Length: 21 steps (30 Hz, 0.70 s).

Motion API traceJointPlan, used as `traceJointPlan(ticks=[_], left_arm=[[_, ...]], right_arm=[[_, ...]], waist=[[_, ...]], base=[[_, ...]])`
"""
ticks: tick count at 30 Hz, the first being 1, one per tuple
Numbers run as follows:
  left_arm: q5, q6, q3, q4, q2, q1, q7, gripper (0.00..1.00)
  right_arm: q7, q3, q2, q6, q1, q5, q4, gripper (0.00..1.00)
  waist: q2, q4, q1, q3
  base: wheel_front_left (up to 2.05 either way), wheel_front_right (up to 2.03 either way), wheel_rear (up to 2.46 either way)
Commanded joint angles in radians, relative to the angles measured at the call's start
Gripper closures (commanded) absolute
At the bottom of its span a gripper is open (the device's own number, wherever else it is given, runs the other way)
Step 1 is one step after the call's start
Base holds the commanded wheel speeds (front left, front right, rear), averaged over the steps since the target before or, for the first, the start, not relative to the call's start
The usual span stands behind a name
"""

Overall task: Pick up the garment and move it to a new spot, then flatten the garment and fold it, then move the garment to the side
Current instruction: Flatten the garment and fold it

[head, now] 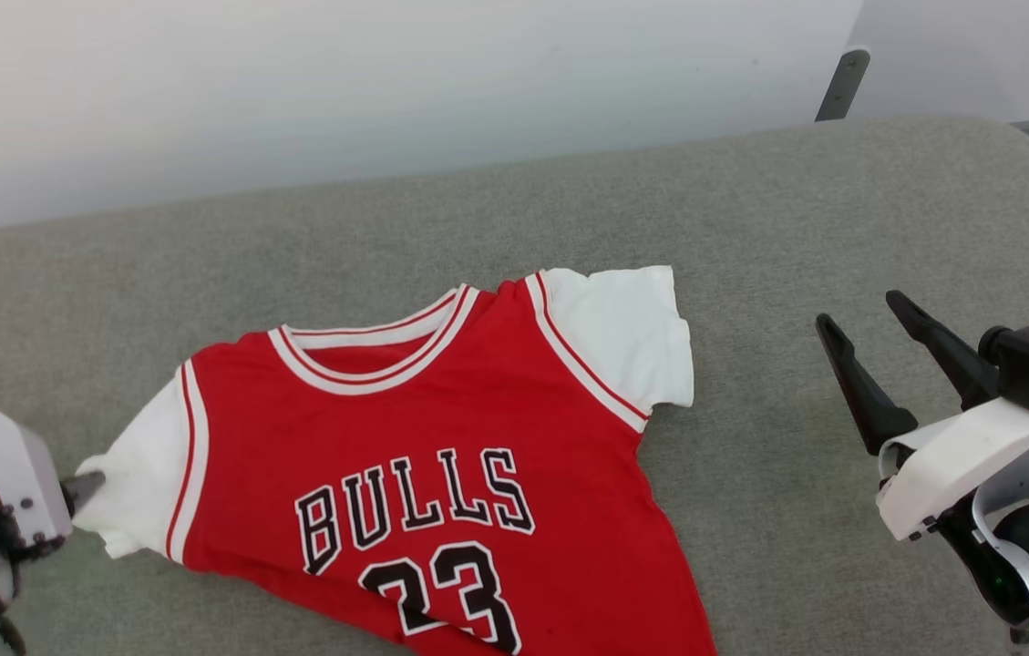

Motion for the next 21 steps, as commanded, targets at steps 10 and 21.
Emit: traceJointPlan(ticks=[10,21], left_arm=[[-0.031,0.083,0.007,-0.083,0.034,0.109,0.086,0.00],[-0.058,0.073,0.021,-0.044,-0.003,0.104,0.056,0.00]], right_arm=[[0.004,-0.020,-0.003,-0.001,0.036,0.004,-0.021,0.00],[0.009,-0.027,0.003,-0.001,0.023,-0.001,-0.039,0.00]], waist=[[0.0000,-0.006,0.0000,-0.014],[0.0000,-0.012,0.0000,0.023]], base=[[0.00,0.00,0.00],[0.00,0.00,0.00]])
